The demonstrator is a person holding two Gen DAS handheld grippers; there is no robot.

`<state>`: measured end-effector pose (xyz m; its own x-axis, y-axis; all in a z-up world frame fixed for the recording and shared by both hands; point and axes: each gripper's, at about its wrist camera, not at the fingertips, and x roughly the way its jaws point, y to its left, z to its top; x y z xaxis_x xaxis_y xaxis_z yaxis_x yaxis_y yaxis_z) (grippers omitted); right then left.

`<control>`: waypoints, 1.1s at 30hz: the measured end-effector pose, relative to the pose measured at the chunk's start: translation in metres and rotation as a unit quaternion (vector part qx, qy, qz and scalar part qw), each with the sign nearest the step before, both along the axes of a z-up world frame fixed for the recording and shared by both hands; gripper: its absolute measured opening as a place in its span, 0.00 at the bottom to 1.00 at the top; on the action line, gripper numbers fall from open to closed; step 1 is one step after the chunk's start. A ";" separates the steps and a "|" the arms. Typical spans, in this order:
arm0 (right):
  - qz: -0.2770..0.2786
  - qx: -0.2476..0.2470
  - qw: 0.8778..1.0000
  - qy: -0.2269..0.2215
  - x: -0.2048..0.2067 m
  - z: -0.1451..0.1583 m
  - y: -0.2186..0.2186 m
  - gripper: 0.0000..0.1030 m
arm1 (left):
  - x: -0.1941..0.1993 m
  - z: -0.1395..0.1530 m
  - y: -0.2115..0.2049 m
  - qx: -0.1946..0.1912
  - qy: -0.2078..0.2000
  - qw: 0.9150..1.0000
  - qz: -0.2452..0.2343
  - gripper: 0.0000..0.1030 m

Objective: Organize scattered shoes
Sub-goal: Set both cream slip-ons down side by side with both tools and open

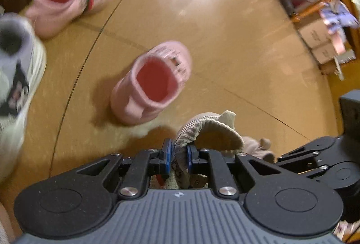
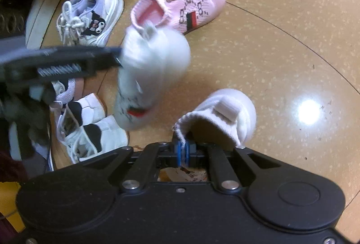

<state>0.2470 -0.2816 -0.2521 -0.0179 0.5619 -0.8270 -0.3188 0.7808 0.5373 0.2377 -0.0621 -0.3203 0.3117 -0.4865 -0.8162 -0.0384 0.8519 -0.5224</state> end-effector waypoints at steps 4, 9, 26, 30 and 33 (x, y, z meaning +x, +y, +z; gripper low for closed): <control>-0.021 0.005 1.000 0.003 0.009 -0.011 -0.004 0.05 | 0.000 -0.012 -0.004 0.001 0.015 0.999 0.035 0.12; -0.031 0.009 0.999 0.003 0.015 -0.019 -0.010 0.06 | 0.004 -0.014 -0.010 0.006 0.020 0.998 0.055 0.12; -0.100 0.071 0.992 -0.007 0.005 -0.011 -0.019 0.42 | 0.001 -0.005 -0.022 0.020 0.019 0.997 0.079 0.13; -0.114 0.094 0.989 -0.011 0.007 -0.009 -0.016 0.40 | -0.002 -0.004 -0.019 0.025 0.018 0.996 0.088 0.13; -0.112 0.071 0.991 -0.009 0.010 -0.007 -0.015 0.41 | 0.000 -0.003 -0.023 0.026 0.025 0.996 0.087 0.17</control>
<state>0.2567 -0.2969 -0.2588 0.1338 0.6612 -0.7381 -0.1567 0.7496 0.6431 0.2373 -0.0855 -0.3235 0.3459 -0.3851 -0.8556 -0.2121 0.8562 -0.4711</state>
